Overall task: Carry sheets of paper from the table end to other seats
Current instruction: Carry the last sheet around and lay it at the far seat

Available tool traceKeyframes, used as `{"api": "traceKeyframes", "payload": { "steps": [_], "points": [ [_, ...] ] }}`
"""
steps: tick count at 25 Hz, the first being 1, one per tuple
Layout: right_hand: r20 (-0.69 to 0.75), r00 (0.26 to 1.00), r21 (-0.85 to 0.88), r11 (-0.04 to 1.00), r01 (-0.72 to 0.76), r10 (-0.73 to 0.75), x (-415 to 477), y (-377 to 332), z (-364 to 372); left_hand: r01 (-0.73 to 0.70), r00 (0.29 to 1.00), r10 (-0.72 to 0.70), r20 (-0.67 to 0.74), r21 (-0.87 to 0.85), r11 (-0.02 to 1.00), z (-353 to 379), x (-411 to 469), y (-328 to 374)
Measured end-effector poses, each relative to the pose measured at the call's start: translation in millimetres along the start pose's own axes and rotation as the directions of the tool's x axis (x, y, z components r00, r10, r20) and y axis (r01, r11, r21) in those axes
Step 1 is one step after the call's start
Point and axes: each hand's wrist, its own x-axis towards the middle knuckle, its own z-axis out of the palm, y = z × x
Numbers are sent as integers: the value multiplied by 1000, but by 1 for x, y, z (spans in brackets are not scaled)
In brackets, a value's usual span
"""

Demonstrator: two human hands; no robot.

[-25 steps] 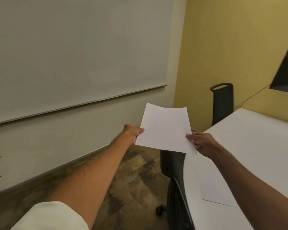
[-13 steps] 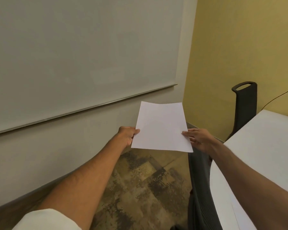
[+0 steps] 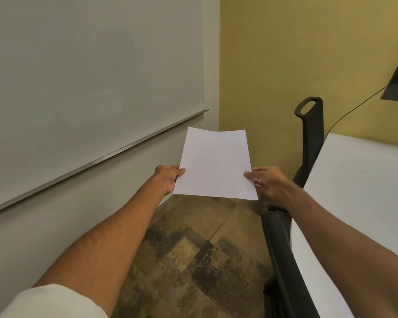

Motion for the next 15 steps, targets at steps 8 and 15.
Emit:
{"api": "traceKeyframes", "payload": {
  "steps": [8,15],
  "points": [
    [-210,977,18,1000,-14,18,127,-36,21,3,980,-23,198,101,995,46,167,61],
    [-368,930,56,998,25,-3,219,-81,11,-10,937,-64,344,209,978,118,283,117]
  ]
}}
